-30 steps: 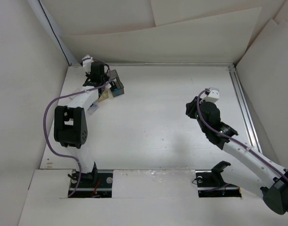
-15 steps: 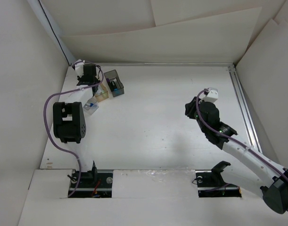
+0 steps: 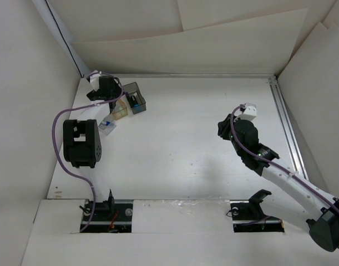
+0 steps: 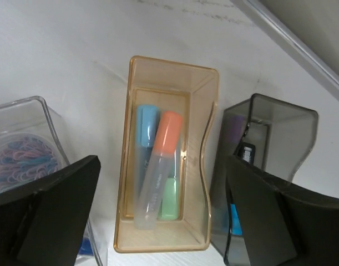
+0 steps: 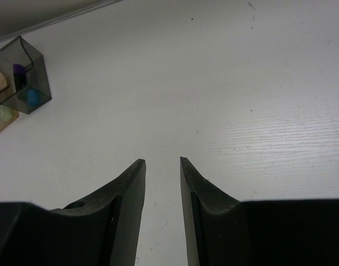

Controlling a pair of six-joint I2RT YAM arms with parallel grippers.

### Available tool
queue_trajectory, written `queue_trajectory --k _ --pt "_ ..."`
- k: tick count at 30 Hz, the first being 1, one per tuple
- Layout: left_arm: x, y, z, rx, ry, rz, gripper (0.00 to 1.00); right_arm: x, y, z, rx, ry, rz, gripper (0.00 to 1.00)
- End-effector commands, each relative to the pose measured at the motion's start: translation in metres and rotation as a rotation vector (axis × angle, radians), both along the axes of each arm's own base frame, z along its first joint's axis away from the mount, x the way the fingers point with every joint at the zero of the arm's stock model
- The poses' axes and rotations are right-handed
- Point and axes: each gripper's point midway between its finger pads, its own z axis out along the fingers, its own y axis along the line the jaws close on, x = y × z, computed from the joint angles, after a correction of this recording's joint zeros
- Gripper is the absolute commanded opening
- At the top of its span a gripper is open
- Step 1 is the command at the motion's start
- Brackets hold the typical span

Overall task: Sort the stationery into containers
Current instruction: Place the stationery in the storage box, then reset both arms

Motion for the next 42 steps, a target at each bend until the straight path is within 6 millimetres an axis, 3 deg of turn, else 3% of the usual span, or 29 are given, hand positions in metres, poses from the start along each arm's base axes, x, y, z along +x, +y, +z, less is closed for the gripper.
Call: queue_trajectory --k 1,3,4,10,14,15,16,18,19,21,22,23,25,27,31,32,33,42 --pt "0.005 -0.004 0.089 -0.01 -0.198 -0.031 1.0 0.004 0.006 0.023 0.023 -0.051 0.014 0.37" --pt "0.001 -0.011 0.104 -0.016 -0.225 -0.05 1.0 0.004 0.006 0.023 0.023 -0.051 0.014 0.37" --pt "-0.003 -0.018 0.126 -0.018 -0.275 -0.062 1.0 0.004 0.006 0.023 0.023 -0.051 0.014 0.37" --pt "-0.028 -0.078 0.16 -0.196 -0.412 -0.296 1.0 0.004 0.006 0.023 0.023 -0.051 0.014 0.37" --pt "-0.06 -0.117 0.168 -0.253 -0.446 -0.396 1.0 0.003 0.005 0.026 0.028 -0.059 0.014 0.37" --pt "-0.075 -0.139 0.18 -0.234 -0.469 -0.451 1.0 0.002 0.003 0.029 0.031 -0.068 0.005 0.39" --pt "-0.086 -0.148 0.172 -0.221 -0.448 -0.465 1.0 0.002 0.003 0.029 0.031 -0.068 0.005 0.43" --pt "-0.108 -0.166 0.187 -0.214 -0.487 -0.508 1.0 0.001 0.002 0.028 0.032 -0.07 0.005 0.54" --pt "-0.123 -0.182 0.174 -0.223 -0.457 -0.553 1.0 0.0 0.001 0.03 0.037 -0.077 0.005 0.65" --pt "-0.14 -0.197 0.173 -0.253 -0.464 -0.605 1.0 0.001 -0.003 0.031 0.032 -0.081 -0.017 0.77" --pt "-0.153 -0.199 0.17 -0.263 -0.47 -0.632 1.0 -0.001 -0.004 0.029 0.032 -0.081 -0.017 0.85" --pt "-0.159 -0.202 0.169 -0.285 -0.475 -0.652 1.0 0.0 -0.006 0.03 0.037 -0.082 -0.031 1.0" --pt "-0.178 -0.209 0.17 -0.313 -0.481 -0.723 1.0 -0.001 -0.011 0.03 0.033 -0.088 -0.056 1.0" --pt "-0.195 -0.216 0.157 -0.329 -0.462 -0.8 1.0 -0.002 -0.016 0.033 0.035 -0.1 -0.076 1.0" --pt "-0.226 -0.214 0.147 -0.342 -0.475 -0.868 1.0 -0.002 -0.018 0.029 0.035 -0.094 -0.088 1.0" --pt "-0.233 -0.211 0.154 -0.341 -0.514 -0.872 1.0 -0.002 -0.014 0.031 0.041 -0.101 -0.079 1.0" --pt "-0.239 -0.211 0.142 -0.345 -0.496 -0.88 1.0 -0.001 -0.016 0.028 0.032 -0.095 -0.092 1.0" --pt "-0.265 -0.221 0.129 -0.377 -0.485 -1.001 1.0 0.001 -0.017 0.02 0.018 -0.091 -0.112 1.0"
